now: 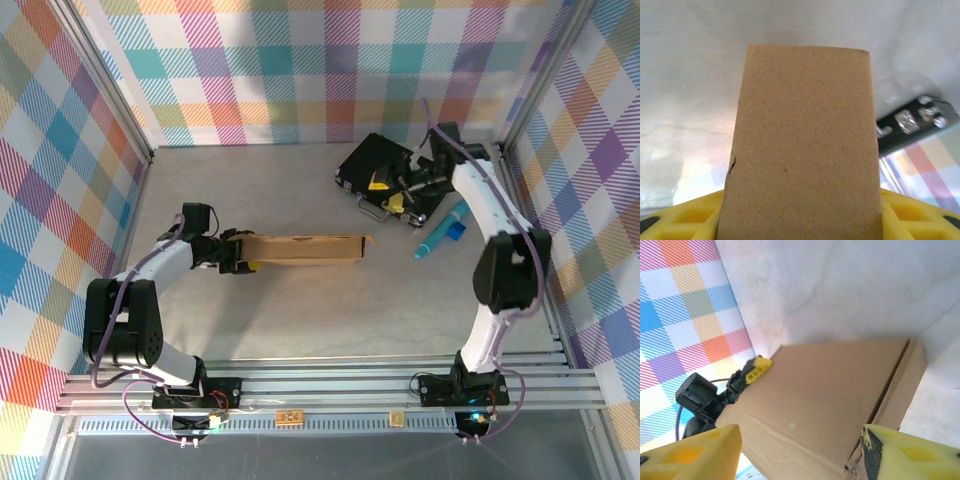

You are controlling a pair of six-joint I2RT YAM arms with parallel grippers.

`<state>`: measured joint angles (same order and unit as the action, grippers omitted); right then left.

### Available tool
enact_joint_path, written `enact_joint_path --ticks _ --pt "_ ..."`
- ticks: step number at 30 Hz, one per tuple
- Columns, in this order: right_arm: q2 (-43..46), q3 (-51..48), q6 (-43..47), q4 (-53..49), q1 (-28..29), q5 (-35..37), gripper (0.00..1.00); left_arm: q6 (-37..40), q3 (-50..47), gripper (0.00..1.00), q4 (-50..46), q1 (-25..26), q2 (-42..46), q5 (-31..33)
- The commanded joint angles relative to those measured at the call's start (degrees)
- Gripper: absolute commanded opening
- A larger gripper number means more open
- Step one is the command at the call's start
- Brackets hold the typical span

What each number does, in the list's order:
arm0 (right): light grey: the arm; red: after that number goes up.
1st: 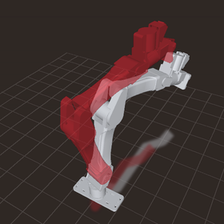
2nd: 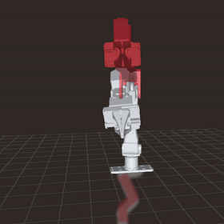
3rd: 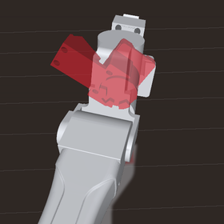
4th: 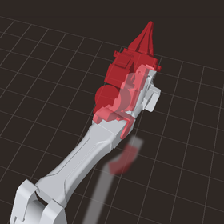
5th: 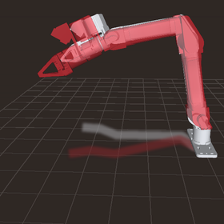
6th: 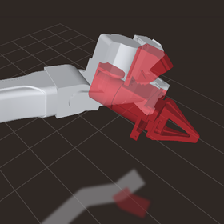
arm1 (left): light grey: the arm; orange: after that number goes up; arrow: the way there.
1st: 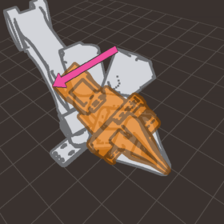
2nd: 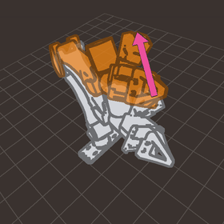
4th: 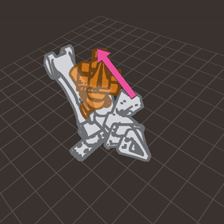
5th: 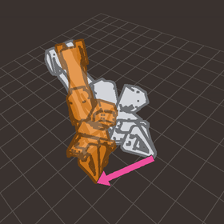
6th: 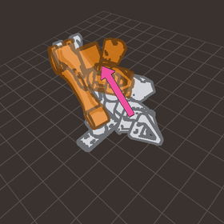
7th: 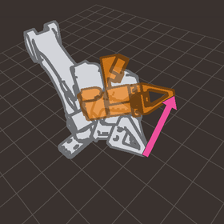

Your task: Fold the paper box

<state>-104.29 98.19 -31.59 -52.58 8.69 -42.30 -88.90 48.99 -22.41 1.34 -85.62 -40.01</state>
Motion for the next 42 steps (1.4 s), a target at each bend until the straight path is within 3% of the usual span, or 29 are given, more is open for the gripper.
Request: enact_joint_path --ticks 1,4,8,11,13,19,27,32,36,42 --pt "9.1 -7.2 7.3 7.5 0.8 10.6 0.6 3.7 1.2 0.14 -17.6 -1.3 0.8 2.6" --pt "15.5 -14.2 13.1 12.3 1.7 15.1 0.54 1.1 0.1 0.13 -19.7 -2.4 2.0 3.8" --pt "24.1 -22.9 27.4 18.0 9.1 23.4 0.47 -1.8 1.7 0.13 -25.0 -4.1 3.4 7.4" --pt "33.1 -33.4 34.6 30.9 12.4 21.9 0.46 -2.5 4.1 0.13 -29.5 -4.9 2.9 9.7" --pt "35.5 -36.3 36.6 34.2 12.4 21.4 0.46 -3.3 5.0 0.14 -32.0 -5.6 3.0 11.7" --pt "30.6 -30.3 49.0 22.3 15.0 18.2 0.45 -7.7 5.0 0.14 -31.1 -6.8 1.9 13.4" --pt "21.0 -21.6 50.5 14.8 16.8 18.1 0.48 -6.0 9.1 0.13 -32.7 -7.4 -2.6 13.9" --pt "15.6 -17.3 49.8 12.4 19.2 21.9 0.47 -6.5 8.9 0.13 -32.1 -7.4 -2.4 14.2" --pt "13.6 -15.3 49.4 12.2 19.3 24.2 0.44 -6.5 8.7 0.13 -31.7 -7.5 -2.5 14.0" --pt "12.3 -13.8 49.2 10.8 19.6 22.9 0.29 -6.8 8.9 0.12 -31.3 -7.6 -2.8 14.0"
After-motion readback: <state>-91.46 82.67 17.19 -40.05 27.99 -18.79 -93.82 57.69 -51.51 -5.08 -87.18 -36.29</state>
